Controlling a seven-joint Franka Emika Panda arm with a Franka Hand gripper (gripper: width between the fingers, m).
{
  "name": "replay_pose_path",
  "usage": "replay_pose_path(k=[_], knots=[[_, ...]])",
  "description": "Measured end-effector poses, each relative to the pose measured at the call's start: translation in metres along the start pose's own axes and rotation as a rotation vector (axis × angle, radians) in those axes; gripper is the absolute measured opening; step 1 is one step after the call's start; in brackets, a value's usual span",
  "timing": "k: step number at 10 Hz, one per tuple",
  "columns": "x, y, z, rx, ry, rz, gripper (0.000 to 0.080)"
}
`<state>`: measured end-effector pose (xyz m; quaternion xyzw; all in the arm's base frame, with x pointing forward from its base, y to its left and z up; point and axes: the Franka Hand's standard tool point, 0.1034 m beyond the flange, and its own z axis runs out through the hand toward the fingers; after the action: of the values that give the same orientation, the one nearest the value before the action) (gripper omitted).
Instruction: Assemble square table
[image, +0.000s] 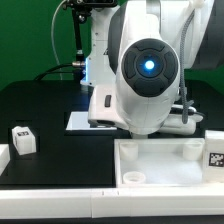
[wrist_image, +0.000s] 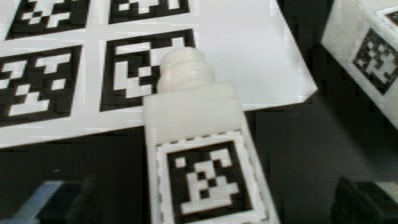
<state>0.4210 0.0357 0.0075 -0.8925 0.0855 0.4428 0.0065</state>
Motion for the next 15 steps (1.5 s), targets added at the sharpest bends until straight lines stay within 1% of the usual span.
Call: replay_pose_path(k=[1, 2, 3, 4, 5, 6, 7, 8, 9, 10, 11, 12, 13, 14, 15], knots=[[0.0, 0.0, 0.0, 0.0, 0.0, 0.0, 0.0534], [0.0, 0.0, 0.0, 0.0, 0.0, 0.001, 0.0534], [0.0, 0.0, 0.0, 0.001, 0.0, 0.001, 0.0359], [0.0, 0.0, 0.0, 0.001, 0.0, 0.001, 0.0284], [0.0, 0.002, -0.004, 0.005, 0.002, -0.004, 0.0284], [-0.002, 0.007, -0.022, 0.017, 0.02, -0.012, 0.0284], [-0.011, 0.013, -0.05, 0.035, 0.032, -0.034, 0.0284], [-0.013, 0.014, -0.075, 0.047, 0.102, -0.06, 0.0284], [-0.021, 0.017, -0.103, 0.065, 0.19, -0.088, 0.0284], [-0.021, 0.02, -0.116, 0.079, 0.292, -0.083, 0.0284], [-0.018, 0.018, -0.107, 0.079, 0.355, -0.082, 0.0284], [-0.019, 0.018, -0.104, 0.079, 0.374, -0.083, 0.0284], [-0.013, 0.017, -0.111, 0.081, 0.455, -0.082, 0.0284], [-0.012, 0.016, -0.118, 0.083, 0.541, -0.088, 0.0284], [-0.013, 0.016, -0.138, 0.08, 0.614, -0.134, 0.0285]])
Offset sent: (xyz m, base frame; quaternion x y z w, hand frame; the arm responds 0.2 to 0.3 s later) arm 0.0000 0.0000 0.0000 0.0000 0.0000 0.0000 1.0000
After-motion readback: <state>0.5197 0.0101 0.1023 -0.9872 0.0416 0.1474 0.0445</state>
